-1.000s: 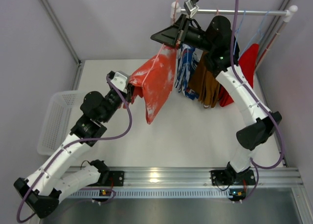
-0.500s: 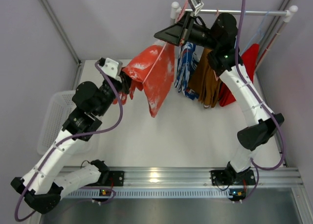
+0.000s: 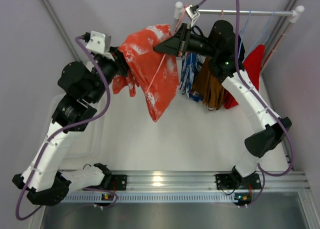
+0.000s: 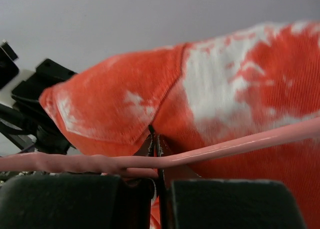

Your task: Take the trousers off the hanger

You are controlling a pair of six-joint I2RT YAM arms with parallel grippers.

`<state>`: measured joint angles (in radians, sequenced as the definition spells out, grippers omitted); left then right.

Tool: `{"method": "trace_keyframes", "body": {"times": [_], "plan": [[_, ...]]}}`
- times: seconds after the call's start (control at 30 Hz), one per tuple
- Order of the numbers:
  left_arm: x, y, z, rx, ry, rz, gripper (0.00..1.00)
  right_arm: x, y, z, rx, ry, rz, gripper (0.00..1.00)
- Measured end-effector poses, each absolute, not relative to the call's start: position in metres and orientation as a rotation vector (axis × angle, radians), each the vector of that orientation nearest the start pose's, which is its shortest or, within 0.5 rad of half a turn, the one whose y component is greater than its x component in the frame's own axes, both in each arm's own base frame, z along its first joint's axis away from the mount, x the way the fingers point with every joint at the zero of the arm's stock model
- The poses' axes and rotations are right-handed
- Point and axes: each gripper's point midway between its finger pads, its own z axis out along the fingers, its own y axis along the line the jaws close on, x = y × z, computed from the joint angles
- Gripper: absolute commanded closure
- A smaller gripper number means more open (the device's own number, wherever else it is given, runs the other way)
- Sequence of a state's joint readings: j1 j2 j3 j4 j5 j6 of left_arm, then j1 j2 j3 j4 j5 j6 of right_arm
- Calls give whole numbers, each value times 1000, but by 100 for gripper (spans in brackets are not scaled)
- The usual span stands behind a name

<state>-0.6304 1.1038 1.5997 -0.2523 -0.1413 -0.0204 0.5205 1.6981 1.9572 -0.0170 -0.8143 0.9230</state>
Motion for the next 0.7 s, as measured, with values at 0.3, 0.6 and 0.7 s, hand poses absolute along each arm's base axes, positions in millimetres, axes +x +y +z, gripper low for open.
{"method": "trace_keyframes", "body": {"times": [0.3,0.6,0.7], "plan": [[290,-163,598,262,1180,-344,100,305,358,455,-581,1676,1626,100],[274,-106,668,126,962,-100,100,295,363,386,-624,1898,1572,100],[271,-83,677,77,937,32,100,287,368,383,-665,1900,1571,100]]}}
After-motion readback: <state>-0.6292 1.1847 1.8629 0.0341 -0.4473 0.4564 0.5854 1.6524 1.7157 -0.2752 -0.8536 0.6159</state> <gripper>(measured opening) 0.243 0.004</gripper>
